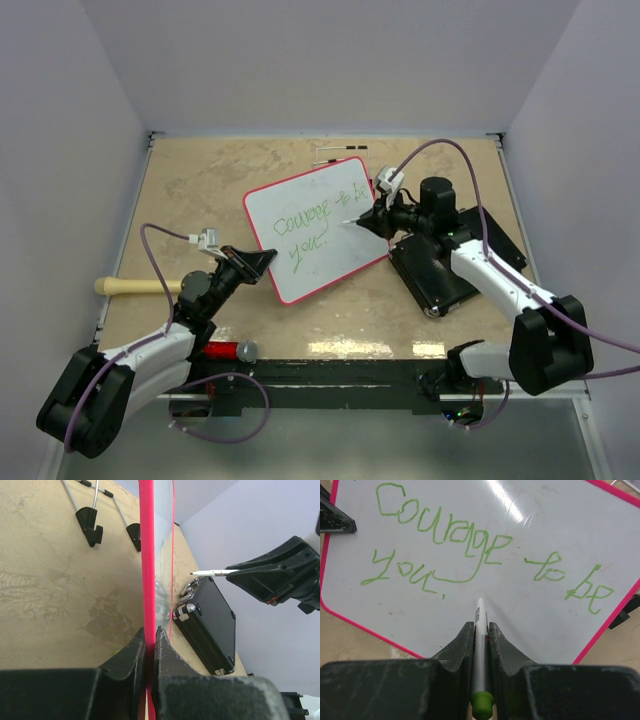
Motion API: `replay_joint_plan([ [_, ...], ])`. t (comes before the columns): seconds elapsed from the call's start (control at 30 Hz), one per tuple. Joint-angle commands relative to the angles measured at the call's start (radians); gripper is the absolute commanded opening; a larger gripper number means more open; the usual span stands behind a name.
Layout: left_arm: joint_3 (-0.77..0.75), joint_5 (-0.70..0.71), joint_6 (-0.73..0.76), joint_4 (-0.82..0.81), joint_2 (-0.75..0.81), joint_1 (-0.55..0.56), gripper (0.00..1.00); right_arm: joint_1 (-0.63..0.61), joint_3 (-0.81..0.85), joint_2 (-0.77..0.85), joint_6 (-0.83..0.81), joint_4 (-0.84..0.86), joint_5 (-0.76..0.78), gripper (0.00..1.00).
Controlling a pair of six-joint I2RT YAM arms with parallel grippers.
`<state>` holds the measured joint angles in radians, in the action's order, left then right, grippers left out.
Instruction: Write a sentence on the whiteboard
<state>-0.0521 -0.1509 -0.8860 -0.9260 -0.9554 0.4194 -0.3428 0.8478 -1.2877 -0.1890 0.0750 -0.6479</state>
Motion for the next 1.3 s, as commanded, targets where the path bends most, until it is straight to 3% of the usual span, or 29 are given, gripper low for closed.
replay_joint_plan([
  [0.0, 0.051, -0.078, 0.079, -0.031, -0.002, 0.010, 0.00, -0.030, 0.050, -0.044, 0.028, 0.037, 0.031, 0.00],
  [0.77, 0.051, -0.085, 0.078, -0.043, -0.014, 0.010, 0.00, -0.079, 0.085, -0.125, 0.029, 0.058, 0.168, 0.00],
  [1.03, 0.051, -0.088, 0.079, -0.047, -0.017, 0.010, 0.00, -0.101, 0.086, -0.130, 0.026, 0.072, 0.116, 0.00],
  [1.27, 0.051, -0.088, 0.079, -0.048, -0.019, 0.010, 0.00, -0.110, 0.125, -0.162, -0.027, -0.029, 0.030, 0.00],
])
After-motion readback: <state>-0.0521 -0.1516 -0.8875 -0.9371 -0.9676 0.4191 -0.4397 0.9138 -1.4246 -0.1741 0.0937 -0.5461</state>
